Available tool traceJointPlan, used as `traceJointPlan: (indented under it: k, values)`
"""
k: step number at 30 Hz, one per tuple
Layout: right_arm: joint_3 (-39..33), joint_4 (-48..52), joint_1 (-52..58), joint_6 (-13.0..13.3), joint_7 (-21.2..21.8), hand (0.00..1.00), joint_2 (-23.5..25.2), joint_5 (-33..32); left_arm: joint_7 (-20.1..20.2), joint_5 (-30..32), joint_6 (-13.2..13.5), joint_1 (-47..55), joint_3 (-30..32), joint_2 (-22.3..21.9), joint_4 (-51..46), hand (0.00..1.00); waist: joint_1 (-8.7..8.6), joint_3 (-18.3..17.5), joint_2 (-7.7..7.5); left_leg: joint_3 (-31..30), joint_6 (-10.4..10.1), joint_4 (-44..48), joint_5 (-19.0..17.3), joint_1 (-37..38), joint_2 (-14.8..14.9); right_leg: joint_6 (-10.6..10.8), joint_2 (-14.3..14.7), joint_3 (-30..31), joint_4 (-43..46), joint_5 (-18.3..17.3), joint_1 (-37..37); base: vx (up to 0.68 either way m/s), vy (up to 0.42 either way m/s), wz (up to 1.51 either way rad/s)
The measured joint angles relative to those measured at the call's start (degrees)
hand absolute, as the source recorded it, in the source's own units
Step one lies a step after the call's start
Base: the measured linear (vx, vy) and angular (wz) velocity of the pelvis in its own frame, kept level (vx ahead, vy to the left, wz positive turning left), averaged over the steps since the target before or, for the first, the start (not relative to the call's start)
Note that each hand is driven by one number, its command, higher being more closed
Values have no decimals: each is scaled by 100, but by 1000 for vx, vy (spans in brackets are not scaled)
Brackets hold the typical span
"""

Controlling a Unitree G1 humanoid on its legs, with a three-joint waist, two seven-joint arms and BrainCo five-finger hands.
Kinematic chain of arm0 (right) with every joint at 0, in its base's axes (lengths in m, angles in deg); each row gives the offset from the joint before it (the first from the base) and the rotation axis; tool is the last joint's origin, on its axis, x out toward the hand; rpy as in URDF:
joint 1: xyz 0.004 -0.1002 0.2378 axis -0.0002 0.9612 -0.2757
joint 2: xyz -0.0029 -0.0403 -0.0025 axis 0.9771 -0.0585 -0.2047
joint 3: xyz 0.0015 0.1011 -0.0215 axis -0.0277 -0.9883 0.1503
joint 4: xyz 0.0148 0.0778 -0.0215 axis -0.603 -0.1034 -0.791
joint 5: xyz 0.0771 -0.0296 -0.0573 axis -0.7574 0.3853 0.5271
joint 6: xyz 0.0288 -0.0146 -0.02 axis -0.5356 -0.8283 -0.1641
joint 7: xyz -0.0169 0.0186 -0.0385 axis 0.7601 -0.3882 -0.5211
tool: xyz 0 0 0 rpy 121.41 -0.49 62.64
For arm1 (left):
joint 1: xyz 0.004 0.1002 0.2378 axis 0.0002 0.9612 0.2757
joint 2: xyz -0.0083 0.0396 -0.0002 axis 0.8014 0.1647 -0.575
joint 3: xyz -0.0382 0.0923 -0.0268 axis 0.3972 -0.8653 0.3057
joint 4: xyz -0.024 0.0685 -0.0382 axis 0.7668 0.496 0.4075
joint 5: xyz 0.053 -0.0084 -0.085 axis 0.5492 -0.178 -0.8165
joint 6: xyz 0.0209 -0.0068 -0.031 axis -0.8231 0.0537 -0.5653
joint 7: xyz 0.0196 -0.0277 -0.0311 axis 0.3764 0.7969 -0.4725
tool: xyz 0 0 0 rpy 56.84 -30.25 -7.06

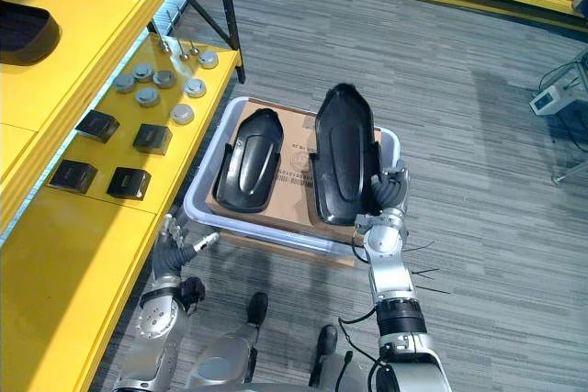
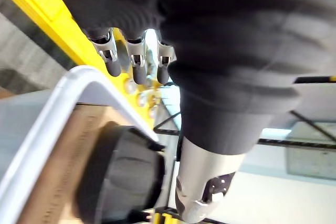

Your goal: Walk over and take plastic housings, then place them on the shelf

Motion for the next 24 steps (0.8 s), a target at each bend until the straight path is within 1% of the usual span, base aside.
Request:
traceJointPlan:
  k: [1, 3, 5, 8, 11, 14, 16, 18, 20, 23, 24]
  values:
    - [108, 233, 0, 2, -48, 100, 59, 76, -85, 1, 26, -12, -107, 7, -197, 0, -13, -3, -4, 1, 0, 0, 0, 15, 1, 0, 1, 0, 0, 0, 2, -34, -6, 0]
    - [283, 526, -5, 25, -82, 100, 134, 239, -100, 5, 48, -59, -283, 5, -377, 0, -28, -19, -3, 3, 0, 0, 0, 49, 1, 0, 1, -1, -2, 0, 31, -16, -4, 0]
    - [562, 718, -22, 112, -86, 100, 172, 435, -195, 9, 46, -216, -597, 3, -400, 0, -64, -160, -7, 1, 13, 0, 10, 67, 1, 0, 1, -9, -11, 0, 77, 0, 0, 0]
    - [904, 935, -43, 150, -83, 100, 294, 540, -209, 52, 34, -488, -885, -4, -400, 0, -125, -300, 8, 34, 26, -1, 18, 135, 10, 0, 6, 14, -14, -1, 91, -16, -8, -5]
    - [1159, 1163, -46, 194, -74, 100, 340, 568, -234, 93, 15, -778, -1123, -5, -399, 0, -159, -359, 11, 71, 2, -2, 2, 176, 21, 0, 17, 64, -11, 0, 111, -37, -14, -6]
    - [1514, 1349, -45, 197, -34, 100, 356, 570, -321, 139, -108, -953, -1310, 10, -387, 0, -273, -471, 21, 117, 0, -8, 0, 194, 24, 0, 12, 86, -11, 2, 110, -31, -7, -7]
    - [1668, 1382, -43, 215, -28, 100, 357, 560, -326, 181, -155, -1083, -1441, 17, -278, 0, -282, -516, 35, 151, 0, -12, -1, 204, 27, -2, 12, 110, -11, 3, 104, -28, -6, -10]
    - [1850, 1382, -35, 225, -3, 100, 377, 545, -373, 227, -274, -1306, -1632, 10, -68, 0, -294, -561, 56, 165, -1, -18, -1, 221, 29, -2, 11, 121, -12, 3, 109, -19, -4, -2]
    - [1853, 1393, 18, 233, -11, 100, 427, 481, -457, 243, -326, -1387, -1638, -1, 40, 0, -296, -611, 57, 174, -1, -19, -1, 226, 31, -2, 12, 132, -14, 3, 109, -20, -9, -3]
    - [1913, 1392, 166, 239, 36, 100, 438, 210, -551, 296, -423, -1399, -1656, 24, 62, 0, -302, -746, 66, 242, -1, -17, -1, 240, 30, 2, 10, 237, -18, 12, 90, -3, -9, -11]
    - [1969, 1392, 183, 239, 37, 100, 438, 107, -603, 311, -450, -1410, -1655, 32, 70, 100, -311, -760, 67, 280, -1, -17, -1, 257, 28, 2, 11, 248, -21, 17, 90, -6, -5, -17]
